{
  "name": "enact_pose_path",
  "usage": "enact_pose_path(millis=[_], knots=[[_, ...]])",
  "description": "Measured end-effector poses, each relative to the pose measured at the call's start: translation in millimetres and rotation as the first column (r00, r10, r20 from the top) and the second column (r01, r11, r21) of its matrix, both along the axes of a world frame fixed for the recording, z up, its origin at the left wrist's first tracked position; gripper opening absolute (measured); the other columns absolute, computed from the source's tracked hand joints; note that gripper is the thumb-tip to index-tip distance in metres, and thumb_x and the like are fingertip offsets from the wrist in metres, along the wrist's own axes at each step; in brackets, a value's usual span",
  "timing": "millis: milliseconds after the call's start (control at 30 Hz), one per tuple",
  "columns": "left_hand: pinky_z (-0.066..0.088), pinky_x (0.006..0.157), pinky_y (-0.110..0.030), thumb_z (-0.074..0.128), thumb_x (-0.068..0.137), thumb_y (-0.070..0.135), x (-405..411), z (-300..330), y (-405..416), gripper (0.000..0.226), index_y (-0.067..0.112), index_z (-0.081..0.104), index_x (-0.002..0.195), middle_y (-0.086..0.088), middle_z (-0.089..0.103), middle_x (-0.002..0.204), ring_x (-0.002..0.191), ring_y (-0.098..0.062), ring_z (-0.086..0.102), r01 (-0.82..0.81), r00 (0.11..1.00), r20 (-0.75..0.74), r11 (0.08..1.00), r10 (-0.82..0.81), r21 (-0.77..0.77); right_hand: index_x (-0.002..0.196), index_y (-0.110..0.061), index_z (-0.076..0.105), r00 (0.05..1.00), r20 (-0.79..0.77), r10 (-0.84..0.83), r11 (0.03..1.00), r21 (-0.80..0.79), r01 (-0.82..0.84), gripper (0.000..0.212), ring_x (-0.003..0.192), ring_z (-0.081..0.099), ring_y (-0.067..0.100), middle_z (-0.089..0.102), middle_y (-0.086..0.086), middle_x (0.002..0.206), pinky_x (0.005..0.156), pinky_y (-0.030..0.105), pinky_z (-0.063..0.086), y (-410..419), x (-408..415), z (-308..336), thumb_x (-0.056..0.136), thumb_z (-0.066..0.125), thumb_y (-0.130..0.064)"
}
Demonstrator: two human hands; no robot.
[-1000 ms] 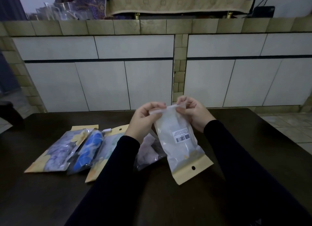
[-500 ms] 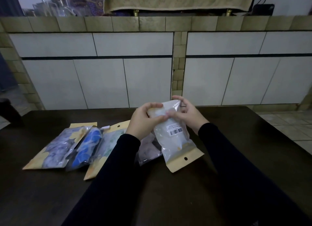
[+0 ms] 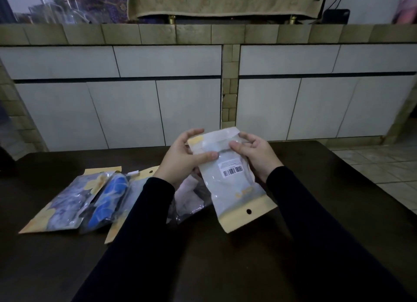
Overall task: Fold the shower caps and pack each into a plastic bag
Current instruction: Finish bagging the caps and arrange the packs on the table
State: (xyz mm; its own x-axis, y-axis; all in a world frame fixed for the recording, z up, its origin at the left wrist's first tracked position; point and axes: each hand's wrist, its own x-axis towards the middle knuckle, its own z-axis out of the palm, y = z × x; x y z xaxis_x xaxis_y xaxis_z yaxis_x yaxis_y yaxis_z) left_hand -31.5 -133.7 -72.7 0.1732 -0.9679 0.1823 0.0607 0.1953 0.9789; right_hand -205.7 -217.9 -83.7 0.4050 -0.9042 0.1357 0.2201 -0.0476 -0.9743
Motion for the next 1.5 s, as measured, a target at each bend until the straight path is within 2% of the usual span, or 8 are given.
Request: enact_pose_path(millis=[233, 467, 600, 800, 1033, 1233, 1333, 1500], knots=[[0.057, 0.080, -0.036, 0.074, 0.078, 0.002, -14.7, 15.3, 3.6, 0.033, 0.009, 0.065, 0.109, -0.008, 0.073, 0.101, 0.097, -0.023, 0.069, -0.098, 0.995, -0.014, 0.970, 0.097, -0.223, 0.096, -0.023, 0.058, 0.808, -0.024, -0.589, 0.706, -0.503, 0.500, 0.031, 0.073, 0.049, 0.003, 0.052, -0.009, 0.082, 0.061, 0.007, 0.043, 24.7, 2.7, 20.4, 0.076, 0.076, -0.038], [0.052, 0.083, -0.023, 0.064, 0.085, -0.004, -19.0, 14.1, 7.2, 0.029, 0.020, 0.071, 0.101, 0.003, 0.072, 0.102, 0.103, -0.013, 0.065, -0.019, 0.998, 0.049, 0.946, 0.036, -0.324, 0.073, -0.013, 0.062, 0.928, -0.001, -0.373, 0.928, 0.001, 0.373, 0.068, 0.053, 0.045, 0.013, 0.053, -0.002, 0.058, 0.052, 0.025, 0.035, 25.9, -7.0, 29.9, 0.088, 0.032, -0.073], [0.035, 0.111, -0.040, 0.068, 0.082, 0.001, -13.7, 2.5, 1.1, 0.040, 0.039, 0.076, 0.092, 0.011, 0.031, 0.152, 0.141, -0.016, 0.030, 0.024, 0.926, 0.376, 0.988, 0.034, -0.150, 0.094, -0.011, 0.067, 0.983, -0.181, -0.013, 0.958, 0.280, 0.064, 0.061, 0.045, 0.046, 0.011, 0.061, 0.001, 0.061, 0.043, 0.019, 0.033, 20.8, -15.2, 26.5, 0.086, 0.042, -0.067], [0.049, 0.094, -0.036, 0.060, 0.064, 0.016, -1.8, -5.3, 0.7, 0.050, 0.018, 0.069, 0.114, -0.006, 0.042, 0.144, 0.133, -0.030, 0.043, 0.322, 0.941, -0.137, 0.944, -0.310, 0.077, 0.108, -0.016, 0.064, 0.918, -0.377, 0.125, 0.969, 0.244, -0.032, 0.019, 0.066, 0.055, 0.010, 0.066, -0.002, 0.086, 0.053, 0.023, 0.037, 8.5, -18.6, -1.4, 0.092, 0.059, -0.024], [0.046, 0.101, -0.034, 0.077, 0.078, 0.012, -9.6, -30.9, -11.3, 0.053, 0.029, 0.059, 0.125, 0.004, 0.056, 0.133, 0.124, -0.011, 0.050, -0.155, 0.953, 0.276, 0.985, 0.128, 0.079, 0.102, -0.010, 0.068, 0.920, -0.392, -0.008, 0.989, 0.132, 0.064, 0.022, 0.078, 0.069, 0.016, 0.073, 0.003, 0.089, 0.065, 0.025, 0.054, 11.1, -9.9, -3.2, 0.084, 0.072, -0.022], [0.035, 0.105, -0.049, 0.045, 0.073, 0.082, -8.3, -21.4, 15.5, 0.080, 0.032, 0.048, 0.135, -0.002, 0.044, 0.143, 0.130, -0.031, 0.036, -0.524, 0.348, 0.933, 0.845, 0.096, 0.109, 0.106, -0.012, 0.066, 0.680, -0.695, -0.234, 0.972, -0.174, 0.157, 0.027, 0.091, 0.064, 0.018, 0.069, 0.004, 0.099, 0.080, 0.031, 0.053, 8.8, -15.3, 2.0, 0.084, 0.072, -0.027], [0.030, 0.108, -0.054, 0.065, 0.051, 0.084, -11.7, -23.3, 30.1, 0.106, 0.040, 0.032, 0.141, -0.003, 0.020, 0.154, 0.139, -0.036, 0.022, -0.461, 0.288, 0.901, 0.777, -0.326, 0.429, 0.113, -0.011, 0.064, 0.572, -0.779, -0.258, 0.966, -0.196, 0.170, 0.035, 0.094, 0.062, 0.018, 0.067, 0.005, 0.106, 0.083, 0.031, 0.050, 7.2, -18.1, 2.6, 0.084, 0.072, -0.030], [0.040, 0.107, -0.045, 0.078, 0.064, 0.059, -1.1, -20.3, 41.9, 0.105, 0.037, 0.019, 0.149, 0.004, 0.015, 0.157, 0.138, -0.026, 0.031, -0.324, 0.373, 0.877, 0.843, -0.303, 0.429, 0.121, -0.010, 0.058, 0.400, -0.905, -0.144, 0.989, -0.115, 0.095, 0.045, 0.094, 0.057, 0.016, 0.062, 0.005, 0.105, 0.079, 0.027, 0.046, 16.0, -16.6, 0.7, 0.085, 0.069, -0.036]])
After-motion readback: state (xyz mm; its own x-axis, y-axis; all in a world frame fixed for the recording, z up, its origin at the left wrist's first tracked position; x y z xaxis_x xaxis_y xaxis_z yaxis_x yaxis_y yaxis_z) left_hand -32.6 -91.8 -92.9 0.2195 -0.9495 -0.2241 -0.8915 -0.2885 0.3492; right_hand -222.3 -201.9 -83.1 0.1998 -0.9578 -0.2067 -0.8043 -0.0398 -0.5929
